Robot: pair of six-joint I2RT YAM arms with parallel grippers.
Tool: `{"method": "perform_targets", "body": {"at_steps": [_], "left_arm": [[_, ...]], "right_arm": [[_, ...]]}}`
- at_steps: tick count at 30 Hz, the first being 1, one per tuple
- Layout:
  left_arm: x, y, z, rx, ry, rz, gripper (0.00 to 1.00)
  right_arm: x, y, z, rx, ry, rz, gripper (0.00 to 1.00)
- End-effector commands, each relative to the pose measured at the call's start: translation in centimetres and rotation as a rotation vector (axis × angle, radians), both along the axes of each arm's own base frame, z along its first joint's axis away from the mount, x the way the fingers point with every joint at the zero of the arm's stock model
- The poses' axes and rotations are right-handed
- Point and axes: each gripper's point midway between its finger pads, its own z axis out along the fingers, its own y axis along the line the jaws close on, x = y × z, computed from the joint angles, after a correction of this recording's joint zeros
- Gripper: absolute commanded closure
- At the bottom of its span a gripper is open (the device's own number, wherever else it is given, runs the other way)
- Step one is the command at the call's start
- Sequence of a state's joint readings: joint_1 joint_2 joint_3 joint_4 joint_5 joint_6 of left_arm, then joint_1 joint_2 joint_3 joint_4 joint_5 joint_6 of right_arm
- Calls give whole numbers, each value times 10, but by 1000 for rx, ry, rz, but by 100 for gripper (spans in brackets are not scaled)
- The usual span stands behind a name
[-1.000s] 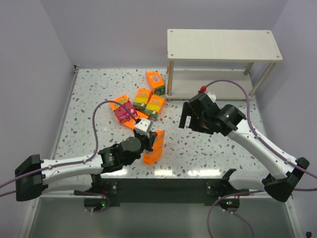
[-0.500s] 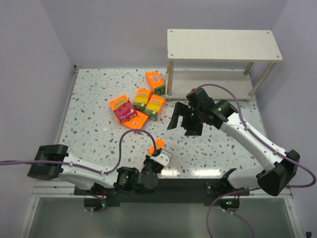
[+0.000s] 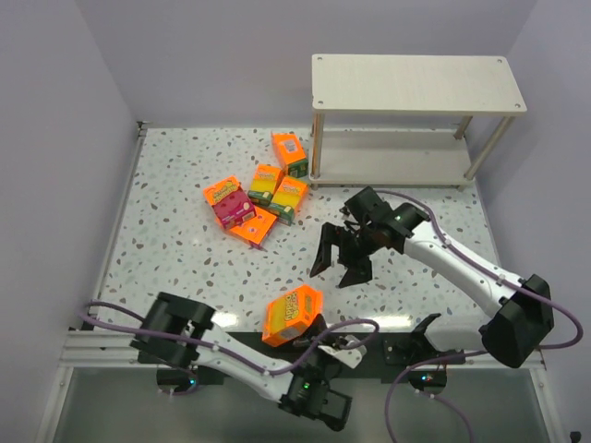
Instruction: Place and organize the cleaning sponges onto the shelf
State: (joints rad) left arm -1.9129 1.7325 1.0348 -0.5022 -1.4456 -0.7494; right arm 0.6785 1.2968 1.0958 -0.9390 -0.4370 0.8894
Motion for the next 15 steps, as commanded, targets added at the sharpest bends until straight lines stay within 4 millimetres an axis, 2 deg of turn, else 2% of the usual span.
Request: {"method": "perform_targets", "body": {"at_steps": [1,5,10,11,15], "left_arm": [[3,10,28,-7,-241,-37,100],[4,10,28,-28,-232,-35,100],[0,7,27,-43,-227,-45,100],[0,6,26,-47,-224,-44,100],[-2,2,23,-53,-221,-45,100]], "right_arm": [[-17,10,16,136,17,71,12],[-24,5,8,128,35,80,11],[-32,-5,-20,85,37,137,6],[-30,-5,-22,85,20,145,2],[-20,6,-25,130,-23,152,1]]}}
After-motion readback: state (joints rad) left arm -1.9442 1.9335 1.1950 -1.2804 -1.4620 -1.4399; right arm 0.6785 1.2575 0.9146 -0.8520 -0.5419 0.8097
